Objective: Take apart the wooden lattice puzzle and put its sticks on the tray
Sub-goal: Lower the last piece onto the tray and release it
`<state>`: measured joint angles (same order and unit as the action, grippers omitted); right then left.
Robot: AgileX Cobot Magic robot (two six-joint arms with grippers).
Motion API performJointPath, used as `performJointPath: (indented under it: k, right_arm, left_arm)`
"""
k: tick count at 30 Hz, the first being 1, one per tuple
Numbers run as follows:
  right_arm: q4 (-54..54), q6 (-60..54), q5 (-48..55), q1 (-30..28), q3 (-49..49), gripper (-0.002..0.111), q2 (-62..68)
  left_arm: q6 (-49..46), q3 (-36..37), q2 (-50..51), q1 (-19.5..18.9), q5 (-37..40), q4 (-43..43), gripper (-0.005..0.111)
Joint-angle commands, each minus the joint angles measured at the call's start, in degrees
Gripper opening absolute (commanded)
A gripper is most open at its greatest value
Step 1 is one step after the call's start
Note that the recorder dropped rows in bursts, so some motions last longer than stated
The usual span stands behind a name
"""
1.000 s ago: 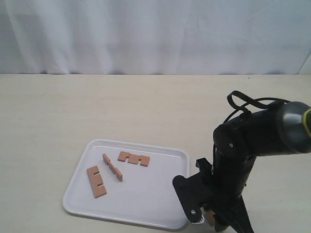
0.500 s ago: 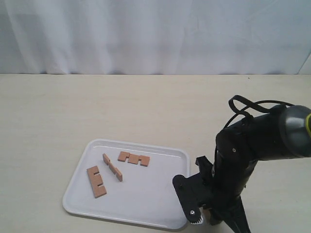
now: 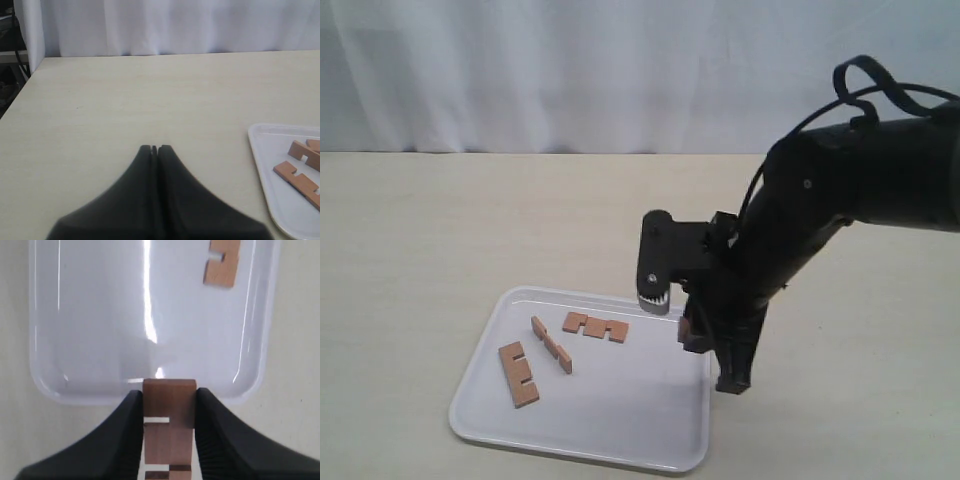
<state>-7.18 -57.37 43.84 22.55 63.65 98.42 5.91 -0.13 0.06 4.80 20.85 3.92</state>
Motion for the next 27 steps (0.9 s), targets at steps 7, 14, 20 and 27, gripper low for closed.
performJointPath:
  k: [7,14,20,27]
  right_arm:
    - [-0.87,7.20,-1.76,10.40,8.29,0.005,10.16]
    - [4.16,19.20,-1.98,11.61,14.17,0.005,18.11]
    - [6.74,23.07,-3.51,11.61,14.18,0.006,19.36]
    - [6.74,23.55,-4.25,11.61,14.26,0.041,19.36]
  left_arm:
    - [-0.04,0.13,-0.06,-0.05,-0.53,0.17,0.000]
    - [-0.04,0.13,-0.06,-0.05,-0.53,0.17,0.000]
    - [-0.04,0.13,-0.06,-0.05,-0.53,0.17,0.000]
    - [-0.04,0.13,-0.06,-0.05,-0.53,0.17,0.000]
